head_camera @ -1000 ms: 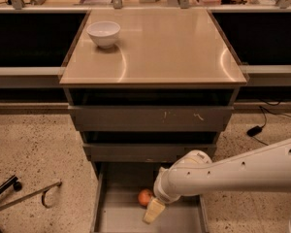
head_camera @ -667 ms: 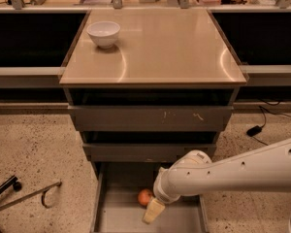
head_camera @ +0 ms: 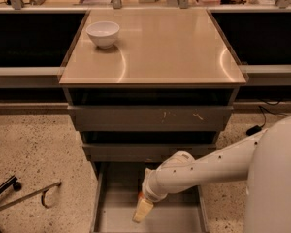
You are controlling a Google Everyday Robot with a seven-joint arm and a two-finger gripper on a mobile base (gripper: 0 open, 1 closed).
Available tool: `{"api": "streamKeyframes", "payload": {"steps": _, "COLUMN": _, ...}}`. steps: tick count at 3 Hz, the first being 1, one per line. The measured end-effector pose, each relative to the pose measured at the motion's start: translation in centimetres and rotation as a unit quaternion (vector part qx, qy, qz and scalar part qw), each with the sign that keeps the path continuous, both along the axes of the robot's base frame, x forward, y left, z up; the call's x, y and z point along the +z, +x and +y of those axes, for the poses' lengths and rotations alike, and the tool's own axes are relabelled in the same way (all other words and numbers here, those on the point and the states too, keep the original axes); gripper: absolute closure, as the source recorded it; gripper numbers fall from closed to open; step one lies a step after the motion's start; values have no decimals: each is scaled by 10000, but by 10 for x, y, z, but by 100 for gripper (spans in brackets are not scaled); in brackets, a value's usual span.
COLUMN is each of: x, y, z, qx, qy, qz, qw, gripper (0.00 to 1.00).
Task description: Pick orange from bottom drawer and place on counter
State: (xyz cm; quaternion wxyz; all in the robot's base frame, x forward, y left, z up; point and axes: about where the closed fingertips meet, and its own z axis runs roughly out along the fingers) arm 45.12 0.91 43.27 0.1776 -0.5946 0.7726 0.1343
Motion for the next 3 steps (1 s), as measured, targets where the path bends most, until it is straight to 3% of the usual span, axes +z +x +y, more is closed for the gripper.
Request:
{"api": "streamKeyframes", "payload": {"steps": 1, "x": -30, "y": 11, "z": 15, "qx": 159, "qy": 186, "qz": -76, "qw": 9997, "gripper": 0}}
{"api": "streamKeyframes", "payload": {"steps": 3, "x": -104, "y": 50, "z": 14, "qx": 29, "qy": 533, "qz": 131, "qw": 9985, "gripper": 0}}
